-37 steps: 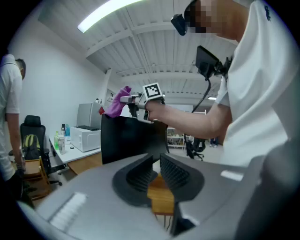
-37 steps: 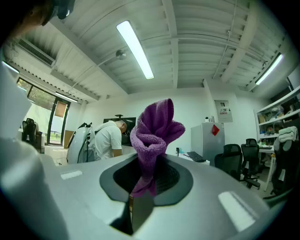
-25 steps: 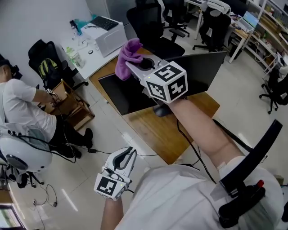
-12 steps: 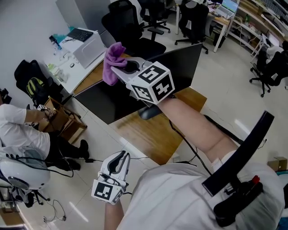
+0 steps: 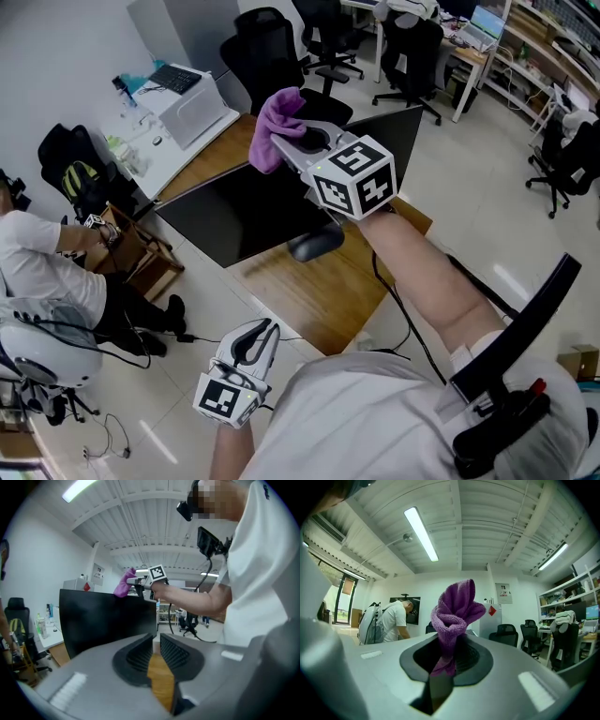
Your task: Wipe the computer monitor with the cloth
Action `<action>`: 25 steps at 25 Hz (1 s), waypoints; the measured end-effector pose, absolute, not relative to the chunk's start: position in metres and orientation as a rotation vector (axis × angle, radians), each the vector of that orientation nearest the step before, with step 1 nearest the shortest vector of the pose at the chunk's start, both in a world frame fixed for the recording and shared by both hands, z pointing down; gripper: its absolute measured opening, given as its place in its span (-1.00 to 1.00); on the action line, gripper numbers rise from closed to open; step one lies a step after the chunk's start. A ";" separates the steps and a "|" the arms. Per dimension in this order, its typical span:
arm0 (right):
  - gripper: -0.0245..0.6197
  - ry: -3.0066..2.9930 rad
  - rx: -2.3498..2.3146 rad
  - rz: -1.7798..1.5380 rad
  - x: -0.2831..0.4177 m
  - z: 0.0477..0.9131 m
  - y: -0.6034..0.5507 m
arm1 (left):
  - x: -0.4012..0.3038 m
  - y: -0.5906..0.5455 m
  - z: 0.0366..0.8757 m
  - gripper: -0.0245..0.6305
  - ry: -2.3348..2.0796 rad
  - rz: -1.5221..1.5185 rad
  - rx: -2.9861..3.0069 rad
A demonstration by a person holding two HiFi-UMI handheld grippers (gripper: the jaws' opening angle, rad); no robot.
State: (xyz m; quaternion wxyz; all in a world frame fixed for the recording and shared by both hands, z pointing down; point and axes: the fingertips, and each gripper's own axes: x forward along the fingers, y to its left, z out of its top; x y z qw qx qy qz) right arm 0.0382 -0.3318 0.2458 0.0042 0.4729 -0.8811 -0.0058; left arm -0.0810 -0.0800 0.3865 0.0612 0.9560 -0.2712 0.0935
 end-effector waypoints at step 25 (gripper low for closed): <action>-0.75 -2.687 1.661 0.009 0.157 0.256 -0.337 | -0.021 -0.087 0.385 -0.71 -0.766 0.349 2.909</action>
